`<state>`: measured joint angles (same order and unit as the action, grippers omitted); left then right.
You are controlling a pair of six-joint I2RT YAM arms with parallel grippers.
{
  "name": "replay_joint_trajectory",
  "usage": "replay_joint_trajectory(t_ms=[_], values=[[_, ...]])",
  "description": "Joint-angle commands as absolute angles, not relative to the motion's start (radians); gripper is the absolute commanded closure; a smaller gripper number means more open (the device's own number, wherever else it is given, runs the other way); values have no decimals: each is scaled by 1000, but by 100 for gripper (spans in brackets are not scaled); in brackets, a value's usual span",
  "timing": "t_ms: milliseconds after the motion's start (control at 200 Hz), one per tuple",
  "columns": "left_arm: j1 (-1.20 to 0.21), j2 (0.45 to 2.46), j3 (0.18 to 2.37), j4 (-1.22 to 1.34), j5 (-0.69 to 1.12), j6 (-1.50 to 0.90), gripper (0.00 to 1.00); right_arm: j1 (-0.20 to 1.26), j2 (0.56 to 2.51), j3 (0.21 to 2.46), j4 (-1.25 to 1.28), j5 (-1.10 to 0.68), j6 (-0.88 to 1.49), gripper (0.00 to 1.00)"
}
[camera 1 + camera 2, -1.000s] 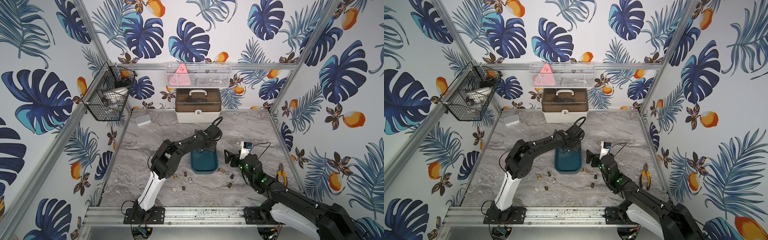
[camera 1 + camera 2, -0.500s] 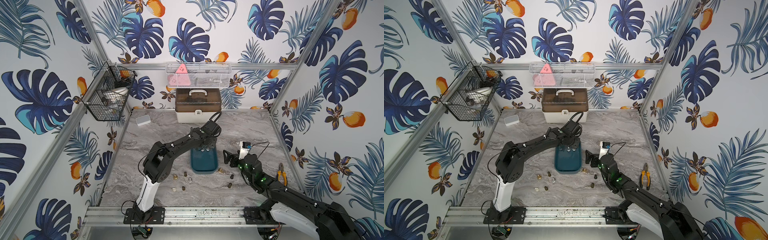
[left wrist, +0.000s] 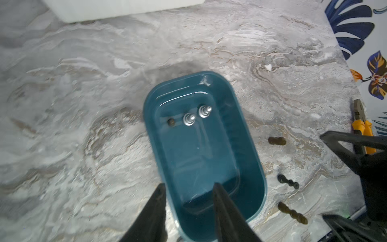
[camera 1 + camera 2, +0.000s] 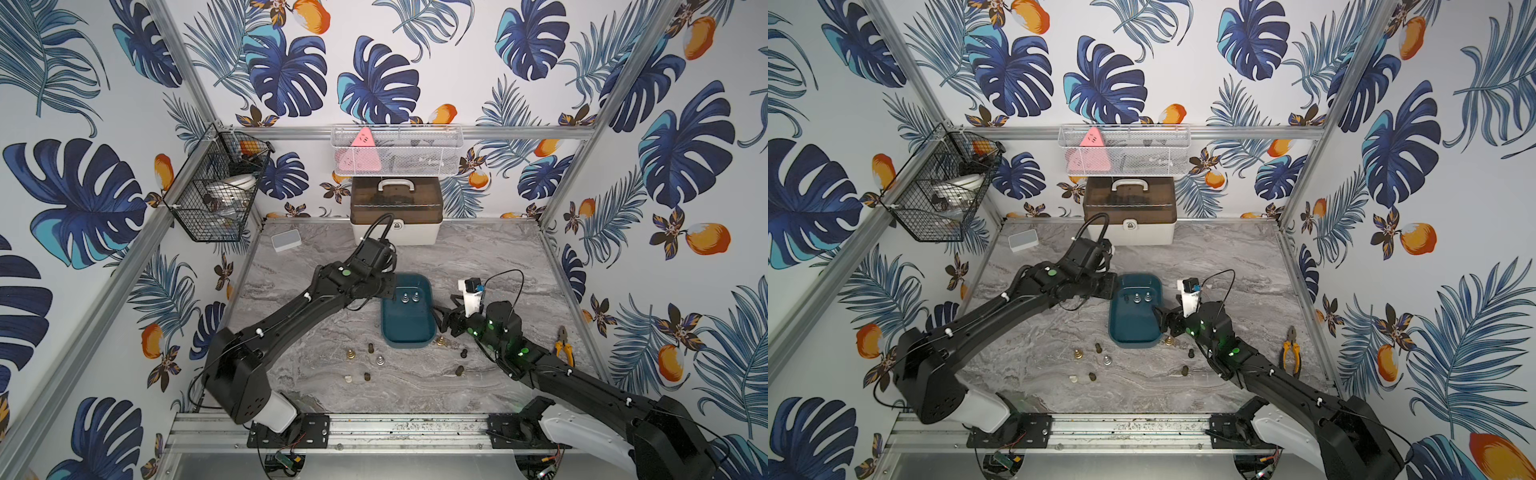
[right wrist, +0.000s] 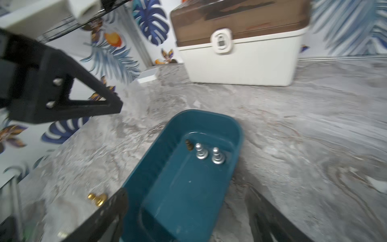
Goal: Put the chess pieces into the storage box
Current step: Pick up the chess piece at the center of the board.
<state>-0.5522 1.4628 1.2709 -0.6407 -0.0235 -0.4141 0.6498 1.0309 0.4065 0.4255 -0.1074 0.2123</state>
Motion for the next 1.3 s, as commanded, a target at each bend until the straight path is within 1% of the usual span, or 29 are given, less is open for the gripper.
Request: replay_joint_trajectory(t_ms=[0,175,310,430,520,650,801,1131,1296], values=[[-489,1371,1186,-745,-3,-433,60,705,1048,429,463,-243,142,10],[-428,1308,1097,-847,35,-436,60,835,1124,523,327,-197,72,11],[-417,1296,1052,-893,64,-470,61,904,1173,541,308,-147,40,12],[-417,1293,1017,-902,78,-497,63,915,1225,524,391,-160,17,12],[-419,1291,1012,-935,44,-506,63,933,1262,514,438,-156,1,14],[-419,1296,996,-959,32,-524,63,953,1237,453,523,-132,-15,14],[-445,1322,957,-938,34,-550,63,955,1191,437,504,-143,-38,13],[-534,1416,941,-913,-29,-574,63,962,1178,434,494,-129,-55,10],[-537,1462,914,-865,-41,-574,63,963,1161,428,496,-127,-52,10]])
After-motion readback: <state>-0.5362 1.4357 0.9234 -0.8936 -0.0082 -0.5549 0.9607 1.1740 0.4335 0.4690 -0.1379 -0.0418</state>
